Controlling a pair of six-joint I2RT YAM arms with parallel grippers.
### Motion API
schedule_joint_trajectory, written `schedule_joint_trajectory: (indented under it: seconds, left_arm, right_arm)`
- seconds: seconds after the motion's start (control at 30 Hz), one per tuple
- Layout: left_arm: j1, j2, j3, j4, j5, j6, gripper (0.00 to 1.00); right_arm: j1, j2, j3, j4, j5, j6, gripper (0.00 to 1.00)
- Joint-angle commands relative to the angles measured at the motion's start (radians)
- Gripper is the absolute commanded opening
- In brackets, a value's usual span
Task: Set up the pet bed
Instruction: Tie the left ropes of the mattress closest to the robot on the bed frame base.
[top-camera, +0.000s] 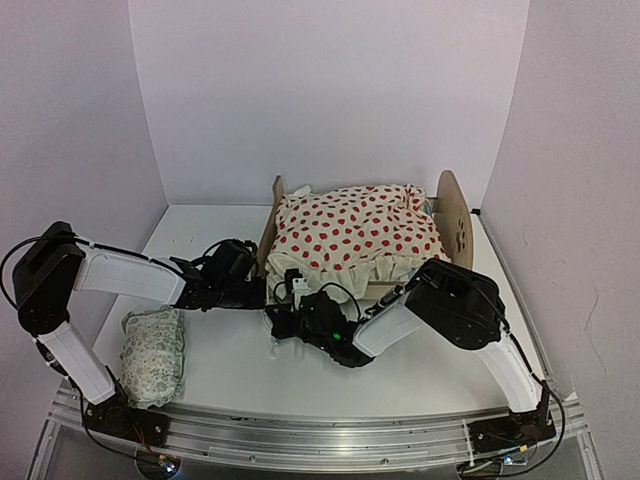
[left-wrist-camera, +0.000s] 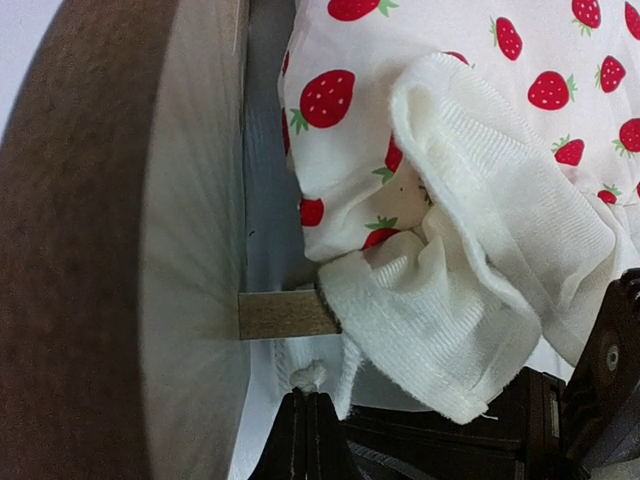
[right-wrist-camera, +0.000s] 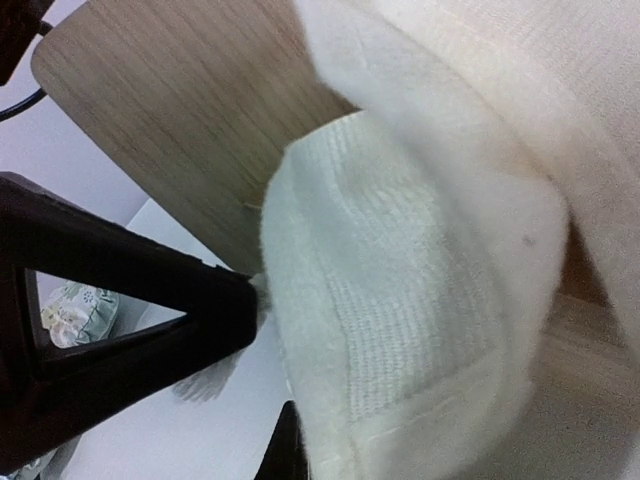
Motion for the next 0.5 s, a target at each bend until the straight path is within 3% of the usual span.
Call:
schedule_joint_trajectory:
  seconds: [0.0,0.37,0.47]
  left_arm:
    - [0.005,0.003,0.036,0.066,0.031,-0.013,0.00]
    - [0.005,0.009,0.046,0.065,0.071,-0.021,0.01]
    - [0.005,0.012,0.049,0.046,0.063,-0.021,0.08]
  right_arm:
    - [0.002,-0.067,0.013,0.001,-0.056,0.003,0.00]
    - [0.001,-0.075,0.007,-0.012,-0.078,-0.007,0.00]
    - [-0.001,-0.078,0.003,-0.012,-0.074,-0.009,0.00]
